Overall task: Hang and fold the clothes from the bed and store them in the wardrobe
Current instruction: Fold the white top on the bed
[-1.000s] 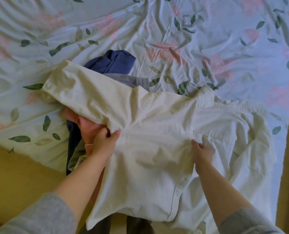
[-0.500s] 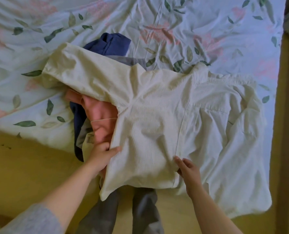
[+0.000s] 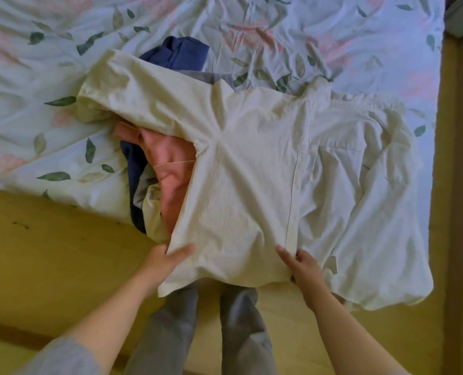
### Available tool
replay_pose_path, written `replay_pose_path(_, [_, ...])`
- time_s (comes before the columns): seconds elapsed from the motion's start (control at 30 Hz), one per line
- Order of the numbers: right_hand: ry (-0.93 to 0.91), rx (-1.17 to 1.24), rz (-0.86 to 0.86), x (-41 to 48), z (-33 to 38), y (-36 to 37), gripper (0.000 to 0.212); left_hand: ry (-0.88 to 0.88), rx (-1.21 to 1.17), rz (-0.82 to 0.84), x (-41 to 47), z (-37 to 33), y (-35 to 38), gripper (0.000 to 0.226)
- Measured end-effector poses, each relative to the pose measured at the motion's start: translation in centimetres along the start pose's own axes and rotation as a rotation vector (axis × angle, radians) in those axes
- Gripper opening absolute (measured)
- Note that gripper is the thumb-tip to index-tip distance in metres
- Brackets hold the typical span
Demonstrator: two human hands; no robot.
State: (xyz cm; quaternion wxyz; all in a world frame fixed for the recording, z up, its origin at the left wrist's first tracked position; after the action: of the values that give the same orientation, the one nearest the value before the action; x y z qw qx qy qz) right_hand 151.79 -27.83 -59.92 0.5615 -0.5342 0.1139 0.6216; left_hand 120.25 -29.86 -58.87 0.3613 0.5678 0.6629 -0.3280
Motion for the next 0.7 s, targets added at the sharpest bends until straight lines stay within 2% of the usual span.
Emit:
replay_pose_path(0.07, [0.007, 0.051, 0.153, 0.1, -0.1, 0.6, 0.040, -0.137, 0.052, 0.075, 0.2, 0.9, -0.4, 0.041])
replay_pose_path(0.1, [0.019, 0.042, 0.174, 0.2, -0.3, 0.9, 0.039, -0.176, 0.093, 0.085, 0.4, 1.5, -0.7, 0.046])
replay_pose_path(0.2, [0.034, -0.140, 0.037, 0.1, -0.9, 1.0, 0.025, -0.210, 0.202, 0.085, 0.7, 2.5, -1.5, 0.046])
replay_pose_path(0.3, [-0.010, -0.312, -0.092, 0.1, -1.1, 0.6, 0.019, -0.202, 0.279, 0.033, 0.9, 3.3, -1.8, 0.035])
replay_pose_path(0.4, [-0.002, -0.423, -0.103, 0.3, -1.3, 0.6, 0.009, -0.215, 0.332, 0.020, 1.0, 4.4, -1.9, 0.024])
replay_pose_path(0.53, [0.040, -0.444, -0.113, 0.6, -1.2, 0.9, 0.038, -0.238, 0.568, -0.047, 1.4, 5.5, -2.4, 0.018])
replay_pose_path(0.6, [0.044, -0.393, -0.197, 0.6, -0.3, 0.9, 0.036, -0.206, 0.603, -0.127, 1.7, 4.9, -2.5, 0.017])
replay_pose_path(0.7, [-0.007, -0.351, -0.359, 0.5, 2.2, 0.9, 0.021, -0.122, 0.591, -0.190, 2.4, 2.5, -2.2, 0.016])
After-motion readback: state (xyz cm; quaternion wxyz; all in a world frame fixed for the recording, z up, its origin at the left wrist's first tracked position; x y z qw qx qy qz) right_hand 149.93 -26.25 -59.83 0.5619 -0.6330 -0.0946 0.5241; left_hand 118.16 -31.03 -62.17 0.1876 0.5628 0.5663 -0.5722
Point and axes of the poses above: each hand's wrist, its own x-axis towards the middle knuckle, its own y-axis out of the palm, z = x × y, the point moved 2 cm from there along x, towards the middle knuckle, and after that the axes turned 14 degrees about -x, right-handed, at the moved point
